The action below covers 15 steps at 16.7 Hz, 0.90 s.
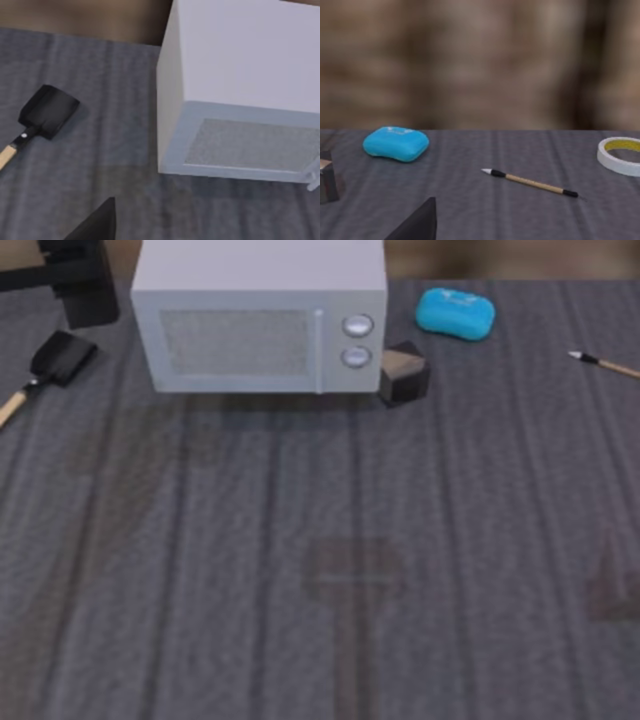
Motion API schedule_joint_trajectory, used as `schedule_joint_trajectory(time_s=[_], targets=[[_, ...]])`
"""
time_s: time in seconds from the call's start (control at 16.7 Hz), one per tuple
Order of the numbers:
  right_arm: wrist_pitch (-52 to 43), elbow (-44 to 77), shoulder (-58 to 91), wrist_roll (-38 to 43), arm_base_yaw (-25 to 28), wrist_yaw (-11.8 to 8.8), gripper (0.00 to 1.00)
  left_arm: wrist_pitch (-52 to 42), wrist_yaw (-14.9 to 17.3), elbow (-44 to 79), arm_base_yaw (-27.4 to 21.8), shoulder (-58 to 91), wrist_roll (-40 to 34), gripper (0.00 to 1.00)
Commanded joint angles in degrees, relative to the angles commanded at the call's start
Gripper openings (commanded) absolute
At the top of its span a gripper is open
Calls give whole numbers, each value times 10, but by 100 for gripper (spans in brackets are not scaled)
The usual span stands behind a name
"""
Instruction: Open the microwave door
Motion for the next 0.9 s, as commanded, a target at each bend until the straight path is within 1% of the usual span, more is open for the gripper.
schedule_joint_trajectory(time_s=[0.3, 0.48, 0.72, 0.9], targets=[[0, 0, 0, 0, 0, 0, 100, -153, -39, 307, -81, 284, -76, 100], [0, 0, 0, 0, 0, 0, 100, -234, -59, 462, -122, 435, -114, 100], [0, 0, 0, 0, 0, 0, 100, -318, -78, 608, -162, 584, -150, 100], [0, 0, 0, 0, 0, 0, 100, -352, -86, 661, -177, 638, -163, 100]])
